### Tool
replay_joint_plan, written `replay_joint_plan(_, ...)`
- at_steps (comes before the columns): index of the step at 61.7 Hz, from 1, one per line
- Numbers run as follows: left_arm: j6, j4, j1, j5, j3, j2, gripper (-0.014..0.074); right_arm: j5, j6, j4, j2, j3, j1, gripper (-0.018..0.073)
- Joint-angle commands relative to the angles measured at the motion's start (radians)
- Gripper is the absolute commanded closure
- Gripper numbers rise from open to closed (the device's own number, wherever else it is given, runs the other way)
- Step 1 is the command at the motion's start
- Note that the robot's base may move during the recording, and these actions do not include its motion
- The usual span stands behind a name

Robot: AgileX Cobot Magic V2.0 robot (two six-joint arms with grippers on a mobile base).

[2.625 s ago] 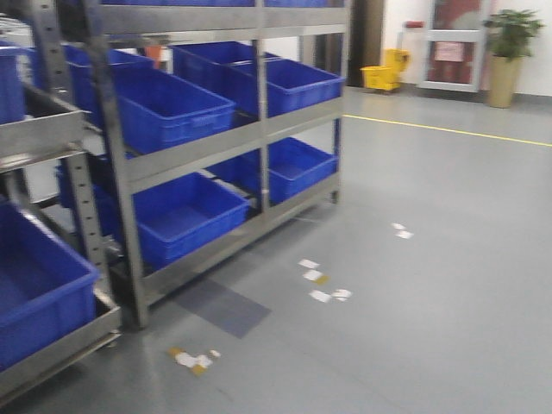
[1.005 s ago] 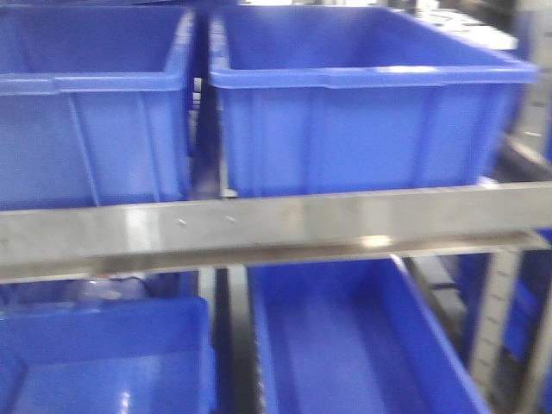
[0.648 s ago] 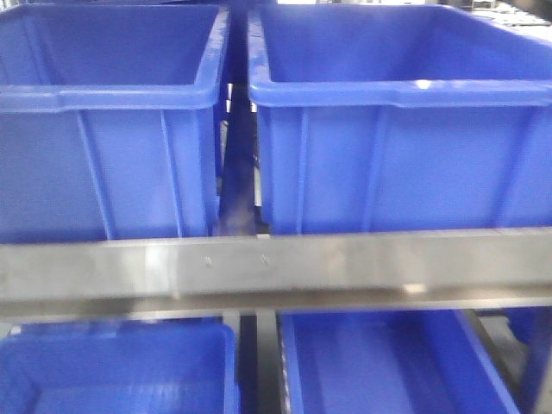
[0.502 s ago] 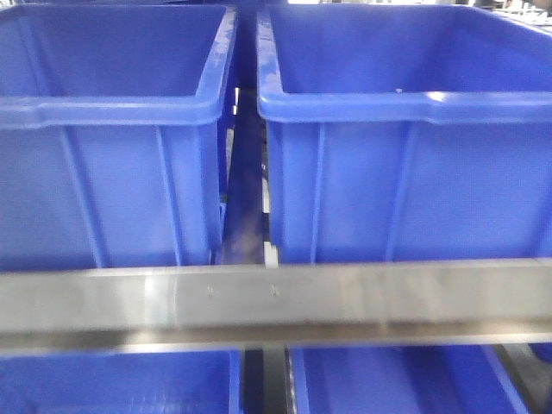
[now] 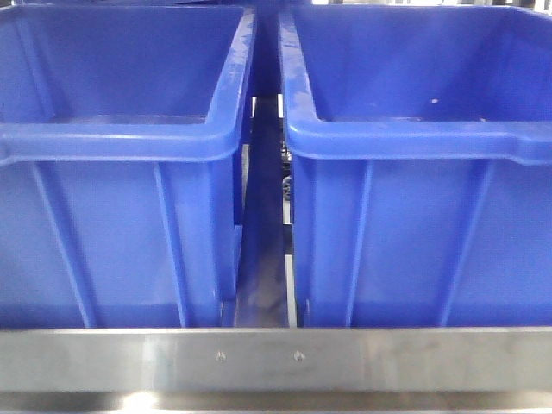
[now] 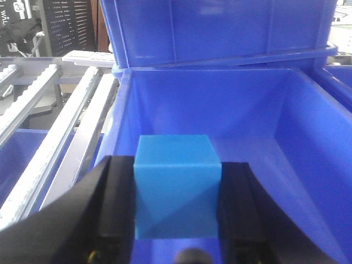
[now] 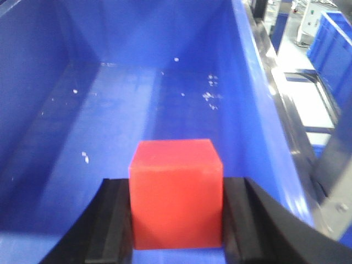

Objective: Sort and place red and blue blocks on shelf
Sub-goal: 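Approach the shelf and stop facing two blue bins, then move both held cubes over the blue bins, one per gripper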

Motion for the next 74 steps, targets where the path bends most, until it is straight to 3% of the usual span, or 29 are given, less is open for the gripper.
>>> replay_joint_plan(1, -0.005, -0.006, 0.002, -0.094, -0.029, 0.004, 0.0473, -0.085, -0.009, -0.001, 0.003, -0.028, -0.007, 0.0228)
replay_joint_plan(74, -0.005, -0.006, 0.002, -0.092, -0.029, 0.004, 0.0473, -0.085, -0.009, -0.001, 0.003, -0.028, -0.007, 0.0228)
